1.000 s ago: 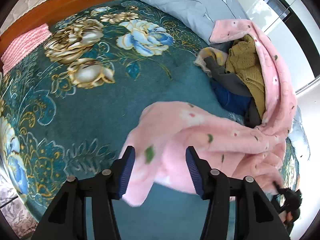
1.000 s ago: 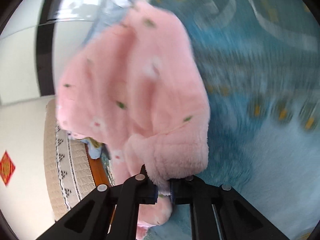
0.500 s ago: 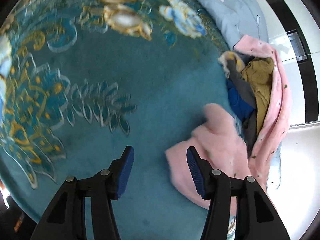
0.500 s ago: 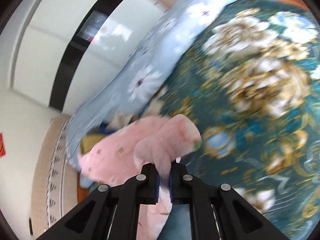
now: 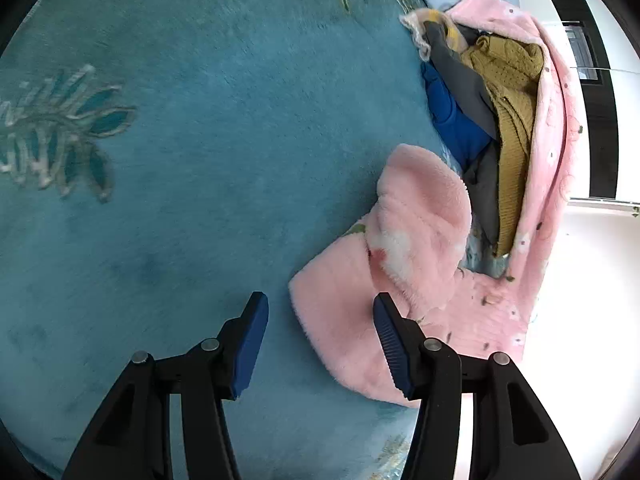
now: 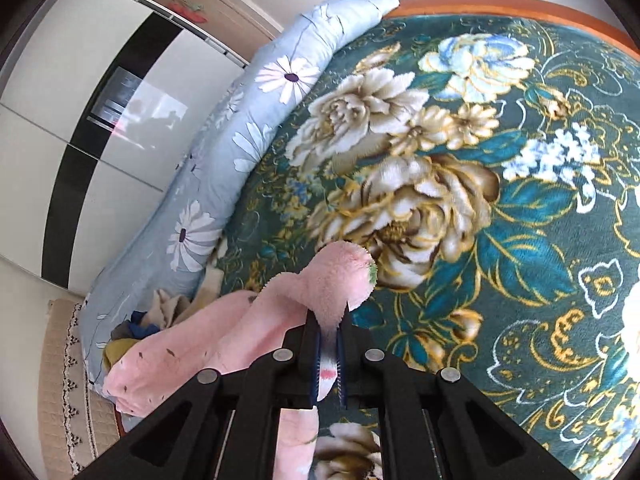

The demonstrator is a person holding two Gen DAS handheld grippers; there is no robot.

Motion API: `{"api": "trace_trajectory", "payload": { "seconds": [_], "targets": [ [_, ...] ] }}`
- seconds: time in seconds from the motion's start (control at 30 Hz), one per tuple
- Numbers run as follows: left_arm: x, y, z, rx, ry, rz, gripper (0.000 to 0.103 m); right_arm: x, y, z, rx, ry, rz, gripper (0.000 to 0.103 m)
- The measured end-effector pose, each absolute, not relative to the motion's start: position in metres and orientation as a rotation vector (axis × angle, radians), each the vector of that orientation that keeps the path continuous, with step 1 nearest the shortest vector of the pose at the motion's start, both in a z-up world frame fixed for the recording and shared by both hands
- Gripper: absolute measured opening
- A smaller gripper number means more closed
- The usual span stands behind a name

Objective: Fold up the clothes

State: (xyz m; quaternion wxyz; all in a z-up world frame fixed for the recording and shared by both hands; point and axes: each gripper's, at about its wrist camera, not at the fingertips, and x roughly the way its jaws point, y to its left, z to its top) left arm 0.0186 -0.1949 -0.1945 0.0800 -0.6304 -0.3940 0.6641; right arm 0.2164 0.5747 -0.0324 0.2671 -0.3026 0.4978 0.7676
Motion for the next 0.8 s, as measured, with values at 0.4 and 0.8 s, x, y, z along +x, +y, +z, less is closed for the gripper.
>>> {"api": "trace_trajectory", "payload": {
  "seconds": [0.4,0.8],
  "targets": [
    [-0.01,-0.221,-0.073,-1.431,-1.037,2.485,0.006,0.21,0.552,-0.021,-0.864,1.393,2.155,0.007],
    [0.067,-0.305,-0.087,-1.511,-1.221,2.632,0.006,0.208,0.519,-0.046,-0.971,1.412,2.165,0.007]
  ]
}}
